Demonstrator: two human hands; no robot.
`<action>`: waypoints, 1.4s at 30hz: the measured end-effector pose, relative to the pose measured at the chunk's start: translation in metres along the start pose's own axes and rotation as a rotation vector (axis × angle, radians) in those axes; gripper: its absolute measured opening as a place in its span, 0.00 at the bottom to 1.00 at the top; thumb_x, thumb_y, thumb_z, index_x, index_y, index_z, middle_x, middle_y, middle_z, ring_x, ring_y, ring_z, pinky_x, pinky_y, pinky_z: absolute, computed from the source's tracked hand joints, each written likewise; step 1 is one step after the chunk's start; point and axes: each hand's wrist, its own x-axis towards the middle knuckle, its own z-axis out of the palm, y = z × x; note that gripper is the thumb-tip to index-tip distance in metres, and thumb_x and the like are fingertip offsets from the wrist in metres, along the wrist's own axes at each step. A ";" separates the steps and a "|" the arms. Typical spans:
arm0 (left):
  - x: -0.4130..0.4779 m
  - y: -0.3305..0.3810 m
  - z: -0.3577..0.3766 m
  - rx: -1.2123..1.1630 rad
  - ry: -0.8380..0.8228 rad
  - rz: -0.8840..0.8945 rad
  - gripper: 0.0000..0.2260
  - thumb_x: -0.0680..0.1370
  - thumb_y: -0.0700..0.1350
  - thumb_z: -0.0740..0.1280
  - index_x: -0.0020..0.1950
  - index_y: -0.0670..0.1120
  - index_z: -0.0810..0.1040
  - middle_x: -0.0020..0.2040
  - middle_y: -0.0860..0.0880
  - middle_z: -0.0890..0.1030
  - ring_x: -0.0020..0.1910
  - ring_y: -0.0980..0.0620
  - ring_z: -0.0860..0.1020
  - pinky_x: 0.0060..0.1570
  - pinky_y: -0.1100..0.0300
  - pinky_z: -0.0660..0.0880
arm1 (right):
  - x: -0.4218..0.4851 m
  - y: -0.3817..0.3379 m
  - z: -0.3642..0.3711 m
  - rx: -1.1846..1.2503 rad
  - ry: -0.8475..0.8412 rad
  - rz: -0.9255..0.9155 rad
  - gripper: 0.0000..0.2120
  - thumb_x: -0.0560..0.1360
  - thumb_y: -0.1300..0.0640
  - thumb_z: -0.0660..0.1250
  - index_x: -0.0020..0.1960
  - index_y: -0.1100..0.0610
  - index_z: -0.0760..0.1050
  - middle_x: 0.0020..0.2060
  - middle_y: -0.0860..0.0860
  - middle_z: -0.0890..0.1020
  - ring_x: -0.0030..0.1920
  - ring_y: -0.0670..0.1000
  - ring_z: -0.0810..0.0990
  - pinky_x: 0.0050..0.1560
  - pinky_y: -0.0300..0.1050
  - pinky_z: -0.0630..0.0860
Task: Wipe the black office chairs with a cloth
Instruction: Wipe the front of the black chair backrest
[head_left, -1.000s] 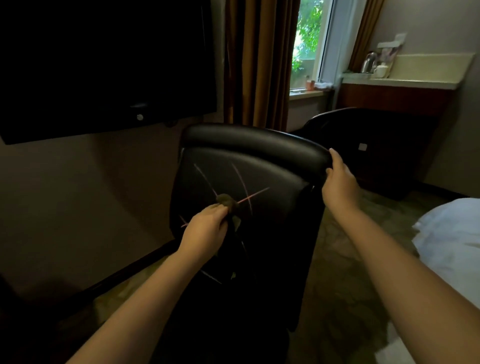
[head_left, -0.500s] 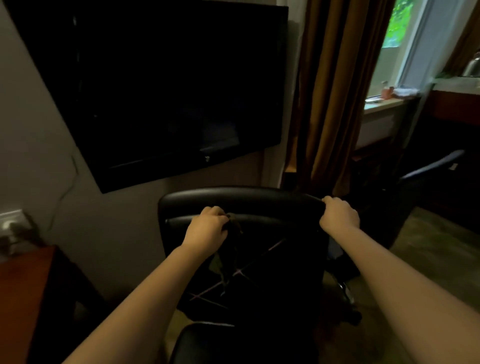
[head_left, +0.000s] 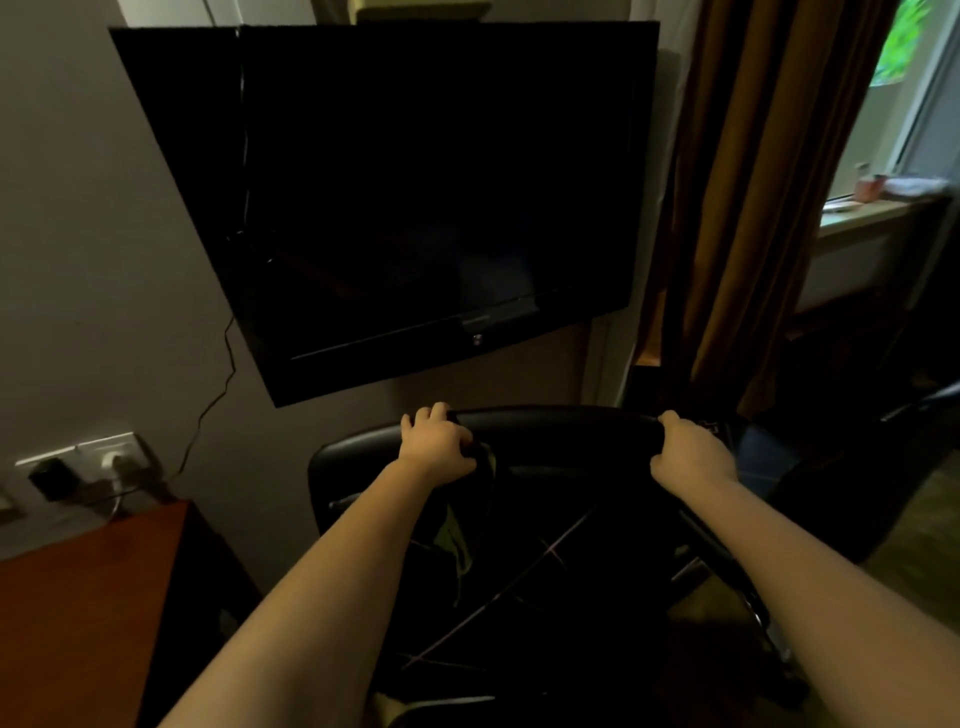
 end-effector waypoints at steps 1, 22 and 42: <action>-0.004 0.001 0.002 -0.007 0.035 0.004 0.15 0.76 0.56 0.66 0.62 0.56 0.78 0.75 0.44 0.58 0.73 0.40 0.56 0.74 0.40 0.48 | 0.000 0.003 0.001 0.020 0.007 -0.005 0.18 0.75 0.58 0.65 0.64 0.56 0.67 0.46 0.53 0.74 0.46 0.56 0.76 0.38 0.46 0.72; -0.024 -0.013 0.076 -0.236 0.794 0.173 0.18 0.68 0.61 0.60 0.42 0.50 0.82 0.69 0.45 0.71 0.71 0.43 0.65 0.74 0.47 0.46 | -0.010 0.031 0.088 0.469 0.738 -0.206 0.21 0.73 0.56 0.55 0.63 0.63 0.70 0.56 0.63 0.75 0.51 0.64 0.75 0.42 0.46 0.66; -0.032 -0.032 0.098 -0.432 0.680 0.282 0.18 0.74 0.58 0.63 0.41 0.45 0.82 0.71 0.45 0.69 0.74 0.46 0.61 0.74 0.50 0.54 | -0.021 -0.031 0.104 0.523 0.778 -0.593 0.18 0.78 0.54 0.62 0.64 0.61 0.74 0.63 0.56 0.76 0.64 0.56 0.72 0.66 0.41 0.63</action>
